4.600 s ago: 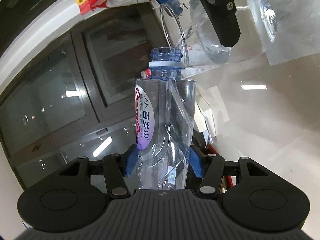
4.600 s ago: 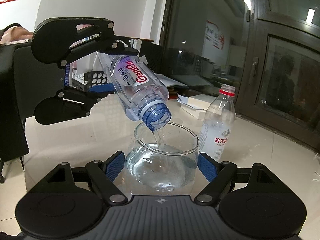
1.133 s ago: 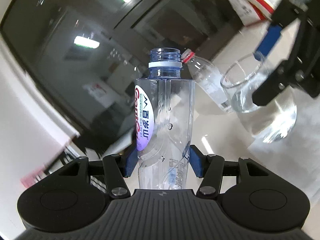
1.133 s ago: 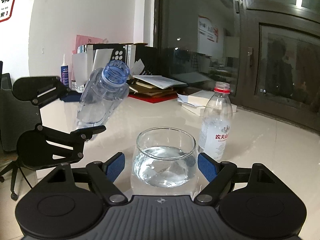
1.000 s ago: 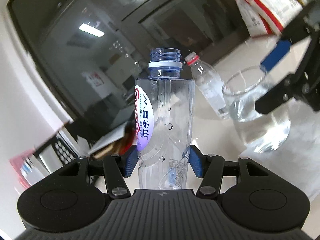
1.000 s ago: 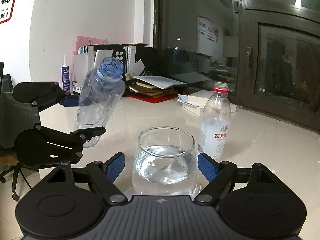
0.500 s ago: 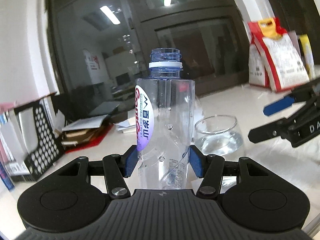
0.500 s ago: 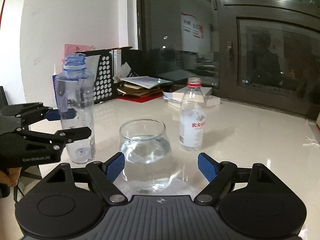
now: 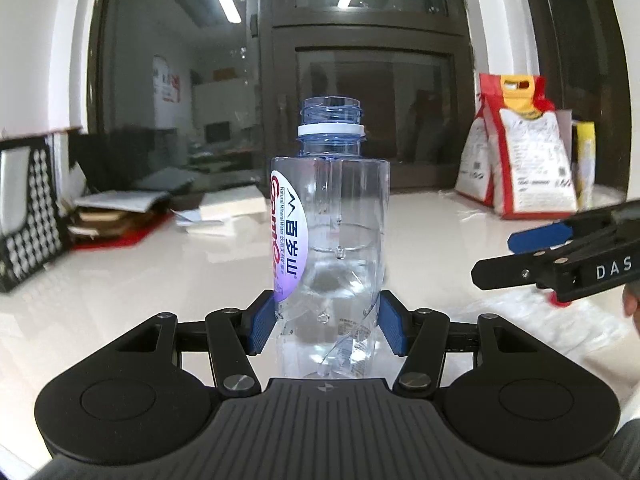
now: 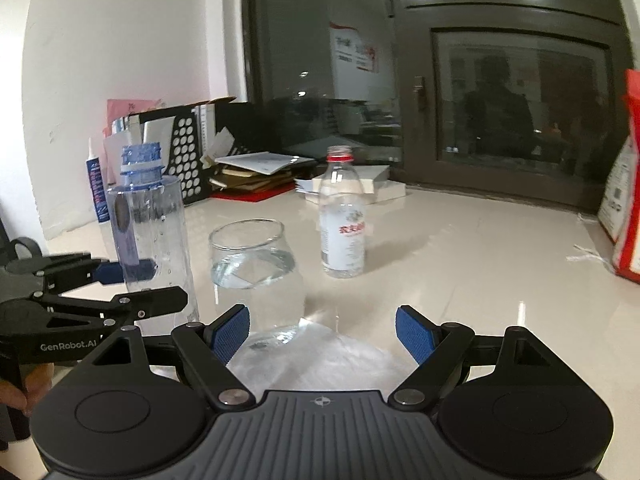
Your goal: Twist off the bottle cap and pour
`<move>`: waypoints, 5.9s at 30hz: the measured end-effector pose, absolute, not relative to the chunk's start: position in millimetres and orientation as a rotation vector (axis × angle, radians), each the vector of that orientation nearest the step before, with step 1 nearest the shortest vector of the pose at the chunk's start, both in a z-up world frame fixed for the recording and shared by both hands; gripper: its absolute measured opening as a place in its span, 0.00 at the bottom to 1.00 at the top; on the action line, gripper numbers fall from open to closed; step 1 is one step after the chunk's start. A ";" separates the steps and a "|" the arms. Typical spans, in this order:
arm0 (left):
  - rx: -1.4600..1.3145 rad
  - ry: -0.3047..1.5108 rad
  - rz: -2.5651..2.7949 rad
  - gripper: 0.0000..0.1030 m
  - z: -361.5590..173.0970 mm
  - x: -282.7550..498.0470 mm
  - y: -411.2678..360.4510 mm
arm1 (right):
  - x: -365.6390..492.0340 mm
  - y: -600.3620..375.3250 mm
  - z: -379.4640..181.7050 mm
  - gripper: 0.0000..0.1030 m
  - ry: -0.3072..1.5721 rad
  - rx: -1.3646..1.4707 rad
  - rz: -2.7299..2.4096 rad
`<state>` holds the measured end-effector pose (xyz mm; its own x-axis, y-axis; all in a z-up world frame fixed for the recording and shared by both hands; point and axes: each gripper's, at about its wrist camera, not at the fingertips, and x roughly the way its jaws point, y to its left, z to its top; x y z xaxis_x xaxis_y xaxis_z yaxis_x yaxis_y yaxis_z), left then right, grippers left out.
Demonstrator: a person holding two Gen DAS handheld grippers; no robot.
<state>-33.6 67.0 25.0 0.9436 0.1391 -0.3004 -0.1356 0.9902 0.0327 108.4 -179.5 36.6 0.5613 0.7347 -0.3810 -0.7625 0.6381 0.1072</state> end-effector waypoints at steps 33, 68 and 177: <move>-0.024 0.276 0.030 0.57 -8.0 58.4 -1.9 | 147.5 -240.7 11.4 0.81 0.459 0.007 0.697; -0.020 0.271 -0.091 0.55 -11.5 63.2 -5.1 | 188.5 -250.4 14.4 0.81 0.542 0.164 0.785; 0.069 0.294 -0.031 0.96 1.8 68.2 -7.9 | 154.0 -184.7 69.8 0.66 0.329 -0.042 0.946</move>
